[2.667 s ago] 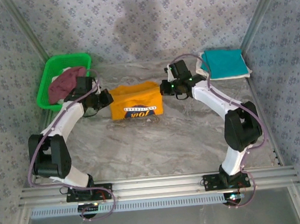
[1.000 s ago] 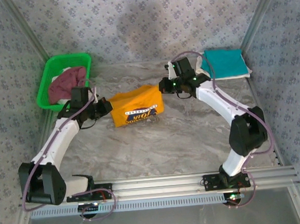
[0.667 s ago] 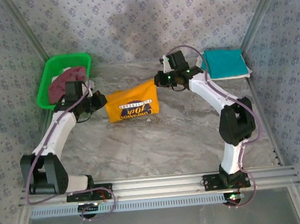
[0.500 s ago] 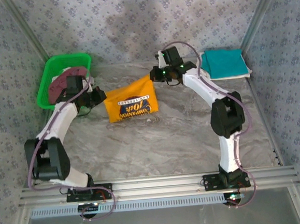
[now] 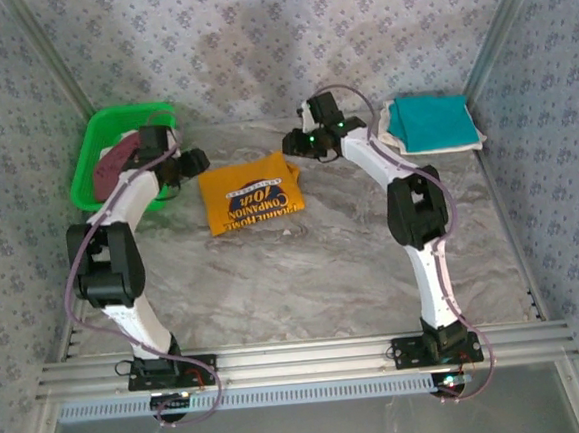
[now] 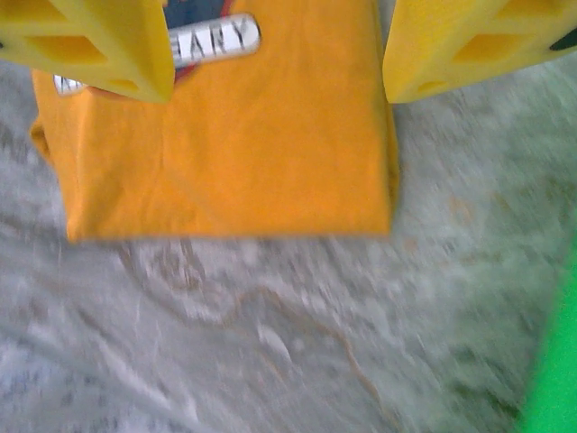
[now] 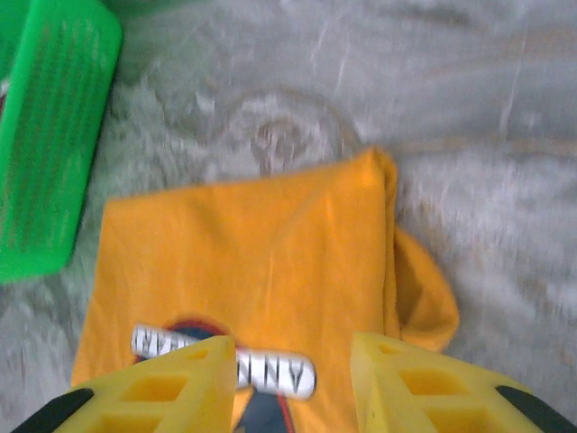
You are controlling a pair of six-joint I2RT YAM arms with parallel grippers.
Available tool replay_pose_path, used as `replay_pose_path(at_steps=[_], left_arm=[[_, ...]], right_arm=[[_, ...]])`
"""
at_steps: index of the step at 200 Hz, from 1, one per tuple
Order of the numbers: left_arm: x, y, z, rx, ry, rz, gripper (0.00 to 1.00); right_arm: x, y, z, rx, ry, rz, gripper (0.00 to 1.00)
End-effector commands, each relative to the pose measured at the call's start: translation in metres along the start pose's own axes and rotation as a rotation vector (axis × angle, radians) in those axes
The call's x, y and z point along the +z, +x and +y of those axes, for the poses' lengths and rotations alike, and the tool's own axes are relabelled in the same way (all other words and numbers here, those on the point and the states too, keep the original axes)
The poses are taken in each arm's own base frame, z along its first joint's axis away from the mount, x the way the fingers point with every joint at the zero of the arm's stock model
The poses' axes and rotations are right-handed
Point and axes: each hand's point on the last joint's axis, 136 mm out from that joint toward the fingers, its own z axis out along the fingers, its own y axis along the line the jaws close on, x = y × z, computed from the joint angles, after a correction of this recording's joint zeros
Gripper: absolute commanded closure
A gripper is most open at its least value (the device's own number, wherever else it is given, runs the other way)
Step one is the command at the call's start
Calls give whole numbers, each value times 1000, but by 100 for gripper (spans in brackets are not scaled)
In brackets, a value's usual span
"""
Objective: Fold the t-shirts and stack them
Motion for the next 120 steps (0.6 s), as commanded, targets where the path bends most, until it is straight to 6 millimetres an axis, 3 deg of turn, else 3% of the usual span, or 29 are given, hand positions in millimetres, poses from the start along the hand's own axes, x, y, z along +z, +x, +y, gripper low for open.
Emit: replay_pose_path(at_steps=[1, 21, 71, 105, 120], left_arm=[[-10, 32, -30, 78, 55, -11, 42], [8, 63, -36, 97, 108, -1, 44], [69, 117, -4, 19, 58, 138, 47], [77, 147, 15, -43, 19, 169, 47], [77, 161, 17, -33, 7, 205, 47]], right_arm=[[-25, 15, 57, -131, -117, -31, 64], [-2, 41, 60, -134, -151, 33, 69], [66, 69, 29, -56, -147, 147, 75], [82, 100, -15, -2, -48, 193, 77], [76, 110, -20, 2, -63, 191, 79]])
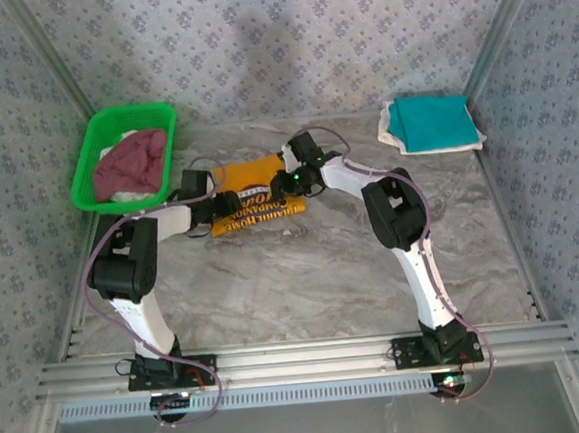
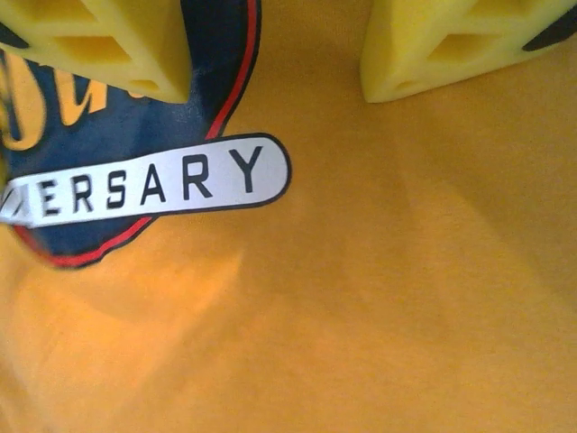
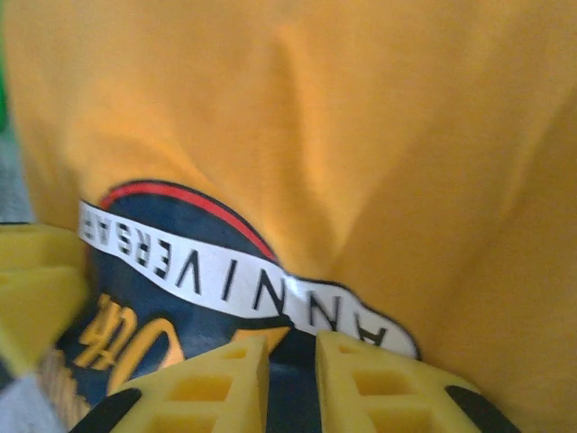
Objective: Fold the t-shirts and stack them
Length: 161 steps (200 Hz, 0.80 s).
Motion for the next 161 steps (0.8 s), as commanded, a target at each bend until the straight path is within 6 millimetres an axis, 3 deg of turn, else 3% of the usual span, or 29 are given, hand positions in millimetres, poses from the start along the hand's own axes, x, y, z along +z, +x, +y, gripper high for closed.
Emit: replay_pose_path(at_steps=[1, 21, 52, 87, 110, 139, 161], left_arm=[[10, 40, 19, -43, -56, 99, 47], [8, 58, 13, -6, -70, 149, 47], [-5, 73, -2, 39, -80, 159, 47], [-16, 61, -11, 42, -71, 110, 48], [-31, 54, -35, 64, -32, 95, 49], [-48, 54, -58, 103, -24, 59, 47], [-40, 57, -61, 113, -24, 85, 48]], right_arm=[[-5, 12, -13, 24, 14, -4, 80], [-21, 29, -17, 40, 75, 13, 80], [-45, 49, -6, 37, 86, 2, 79], [-72, 32, 16, 21, 70, -44, 78], [-102, 25, 25, 30, 70, -65, 72], [-137, 27, 0, 117, 110, -137, 56], [-139, 34, -27, 157, 137, -109, 47]])
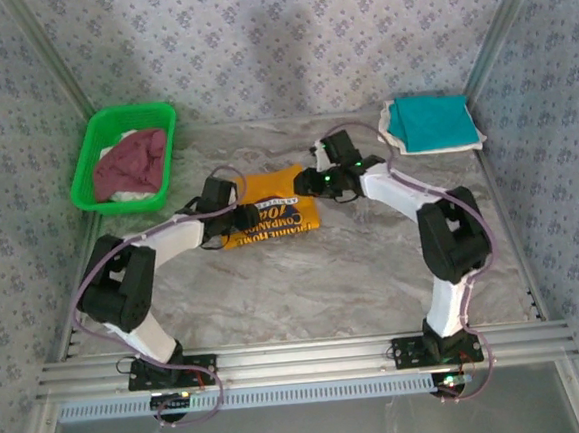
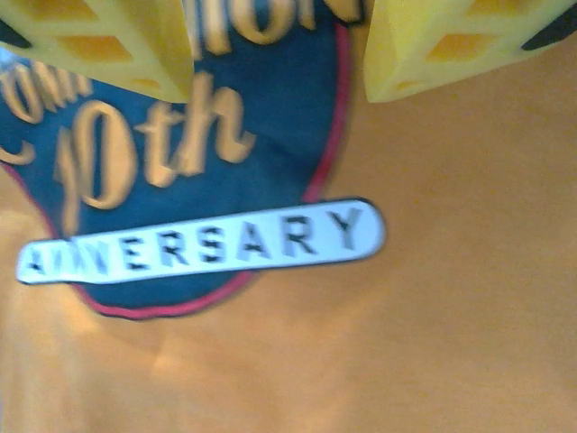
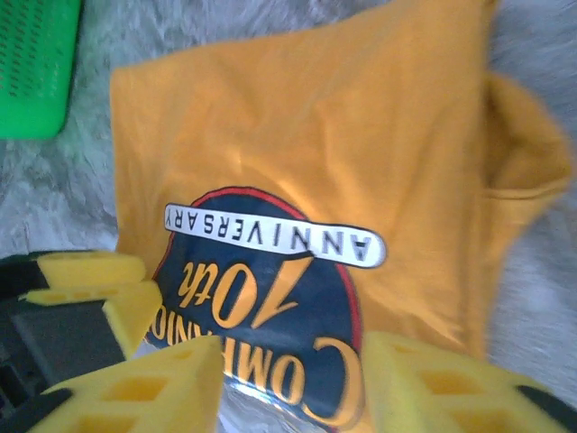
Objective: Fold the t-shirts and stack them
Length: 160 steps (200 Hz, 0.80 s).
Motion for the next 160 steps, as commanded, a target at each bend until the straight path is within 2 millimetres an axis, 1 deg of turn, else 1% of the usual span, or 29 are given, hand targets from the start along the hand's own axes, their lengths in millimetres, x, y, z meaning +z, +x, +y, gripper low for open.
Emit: replay_pose_path(at_steps=[1, 12, 26, 40, 57, 69, 101, 134, 160], left_arm=[[1, 0, 0, -1, -30, 21, 48], [8, 2, 2, 2, -36, 31, 48], [17, 6, 8, 5, -57, 44, 49], [27, 12, 13, 7, -70, 67, 49], [38, 20, 16, 4, -64, 96, 49], [45, 26, 18, 3, -64, 113, 49], [53, 34, 23, 14, -72, 134, 50], [52, 34, 24, 32, -78, 129, 50], [53, 34, 24, 32, -76, 127, 50]], right_arm=[[-2, 8, -37, 75, 65, 35, 46], [3, 11, -44, 83, 52, 61, 45], [11, 14, -49, 82, 46, 86, 41], [18, 17, -49, 69, 30, 104, 40], [28, 21, -50, 62, 15, 118, 35], [36, 24, -51, 61, 12, 142, 35], [56, 36, -47, 59, -30, 196, 35], [76, 45, -37, 43, -63, 227, 38], [90, 46, -34, 61, -66, 224, 49]])
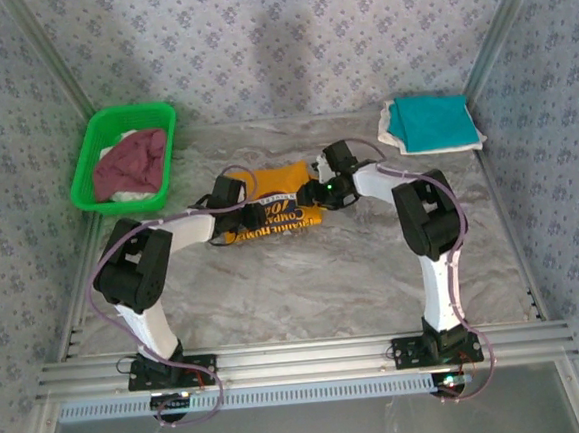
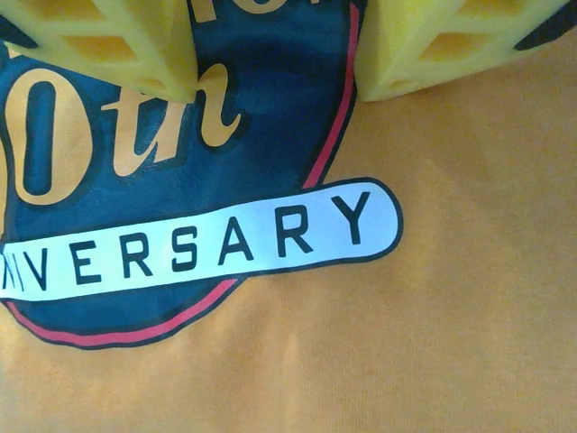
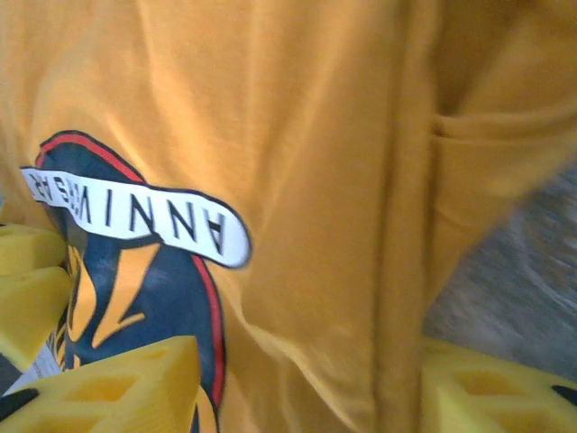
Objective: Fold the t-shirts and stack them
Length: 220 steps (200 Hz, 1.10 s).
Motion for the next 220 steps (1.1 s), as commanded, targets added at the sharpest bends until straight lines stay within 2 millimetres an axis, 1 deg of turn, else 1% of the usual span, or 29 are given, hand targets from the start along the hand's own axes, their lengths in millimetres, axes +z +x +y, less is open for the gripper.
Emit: replay_pose_path(at_steps=[1, 28, 42, 63, 69, 79, 94, 115, 129, 140, 157, 162, 172, 174, 181, 202, 203, 220], left_arm=[[15, 35, 21, 6, -62, 110, 50], [12, 32, 20, 9, -58, 95, 50], [10, 30, 20, 12, -61, 87, 50], [1, 20, 19, 11, -70, 44, 47], [-3, 16, 19, 10, -75, 24, 45], [-11, 8, 19, 10, -84, -12, 41], [-28, -6, 18, 4, -96, -82, 38], [-56, -23, 13, -9, -85, -193, 36], [-77, -32, 8, -10, -54, -270, 34], [-91, -37, 2, 7, -22, -313, 31], [-107, -41, -14, 74, 41, -337, 26], [-111, -42, -18, 94, 60, -341, 25], [-117, -43, -26, 131, 96, -349, 24], [-118, -43, -28, 137, 101, -352, 24], [-121, -44, -31, 155, 115, -359, 23], [-126, -45, -37, 182, 144, -375, 21], [-126, -45, -38, 183, 146, -376, 21], [-128, -45, -44, 201, 175, -376, 21]], right_arm=[[20, 6, 9, 3, -36, 31, 49], [30, 4, 11, 22, -12, 30, 58], [33, 4, 9, 32, 9, 32, 70], [27, 0, 2, 59, 33, 3, 84], [24, -2, -2, 66, 42, -8, 88], [17, -6, -6, 74, 47, -26, 90], [7, -11, -12, 64, 62, -32, 99], [-8, -19, -20, 19, 105, -42, 100], [-22, -25, -28, 5, 125, -48, 100], [-33, -32, -34, -10, 140, -56, 100], [-55, -47, -43, -58, 164, -73, 100], [-60, -49, -45, -67, 175, -60, 100], [-75, -59, -52, -98, 228, -61, 100], [-78, -64, -53, -111, 239, -72, 100], [-89, -68, -58, -133, 285, -65, 100], [-125, -97, -65, -200, 383, -116, 100], [-130, -100, -67, -198, 395, -121, 100], [-163, -126, -75, -236, 466, -189, 100]])
